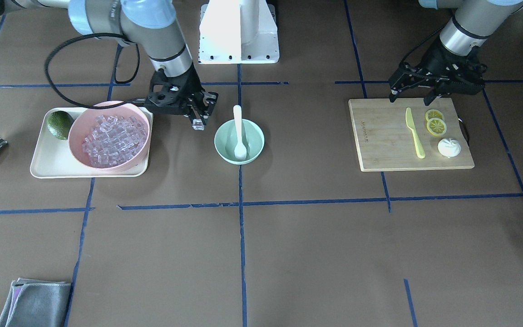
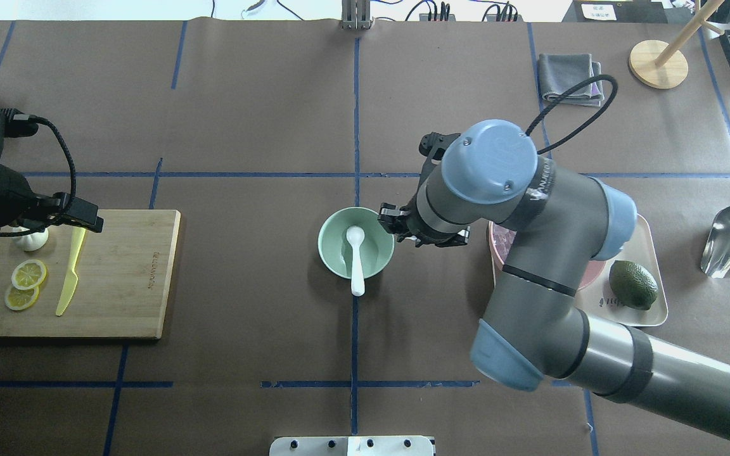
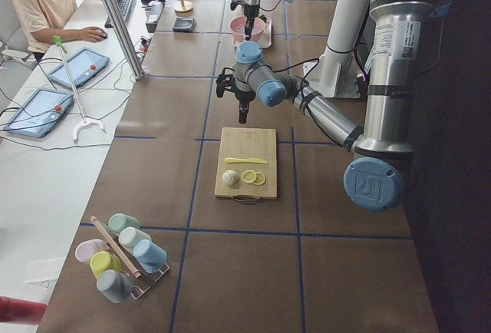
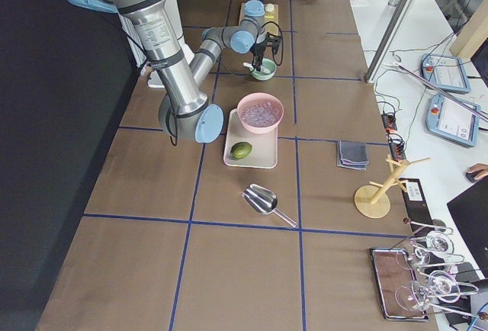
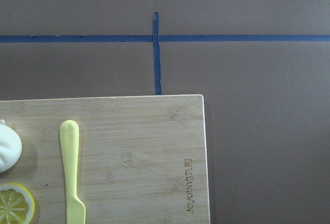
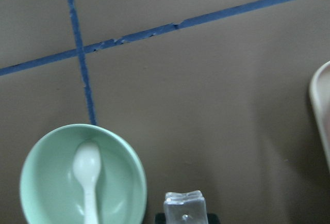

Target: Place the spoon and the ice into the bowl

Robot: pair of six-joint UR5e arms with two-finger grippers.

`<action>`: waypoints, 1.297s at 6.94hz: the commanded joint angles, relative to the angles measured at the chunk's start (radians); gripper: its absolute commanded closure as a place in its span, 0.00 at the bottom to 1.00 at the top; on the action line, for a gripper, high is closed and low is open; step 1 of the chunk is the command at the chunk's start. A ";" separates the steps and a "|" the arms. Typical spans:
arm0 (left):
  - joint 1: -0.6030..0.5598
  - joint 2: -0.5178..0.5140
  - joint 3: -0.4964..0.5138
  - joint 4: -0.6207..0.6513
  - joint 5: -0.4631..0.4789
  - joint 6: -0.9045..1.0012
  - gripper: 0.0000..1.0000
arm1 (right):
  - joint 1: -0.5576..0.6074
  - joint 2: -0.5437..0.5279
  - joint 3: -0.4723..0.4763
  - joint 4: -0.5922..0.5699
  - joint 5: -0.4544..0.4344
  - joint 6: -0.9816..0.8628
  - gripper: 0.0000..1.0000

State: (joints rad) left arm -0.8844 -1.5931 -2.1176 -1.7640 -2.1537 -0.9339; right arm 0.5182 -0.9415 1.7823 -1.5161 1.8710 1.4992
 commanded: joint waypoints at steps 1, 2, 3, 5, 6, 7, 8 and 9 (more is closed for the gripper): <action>-0.001 0.001 -0.001 0.000 0.000 0.000 0.01 | -0.029 0.062 -0.139 0.115 -0.018 0.045 1.00; -0.001 0.001 -0.007 0.000 0.000 0.000 0.01 | -0.030 0.070 -0.146 0.117 -0.018 0.042 0.97; -0.001 0.001 -0.008 0.000 0.002 -0.002 0.01 | -0.030 0.073 -0.150 0.114 -0.019 0.044 0.61; -0.001 0.001 -0.016 0.001 0.002 -0.006 0.01 | -0.029 0.105 -0.190 0.114 -0.019 0.045 0.31; -0.001 0.001 -0.016 0.001 0.002 -0.008 0.01 | -0.026 0.112 -0.190 0.113 -0.019 0.045 0.16; -0.002 0.002 -0.016 0.001 0.003 -0.006 0.01 | 0.006 0.098 -0.163 0.103 -0.004 0.044 0.01; -0.013 0.027 -0.016 0.000 0.000 0.003 0.01 | 0.057 -0.002 -0.050 0.071 0.052 0.033 0.01; -0.016 0.045 -0.016 -0.002 0.000 0.007 0.01 | 0.138 -0.134 0.070 0.057 0.136 -0.018 0.01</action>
State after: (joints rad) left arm -0.8949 -1.5688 -2.1337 -1.7639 -2.1529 -0.9327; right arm 0.5773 -0.9467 1.7270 -1.4379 1.9264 1.5227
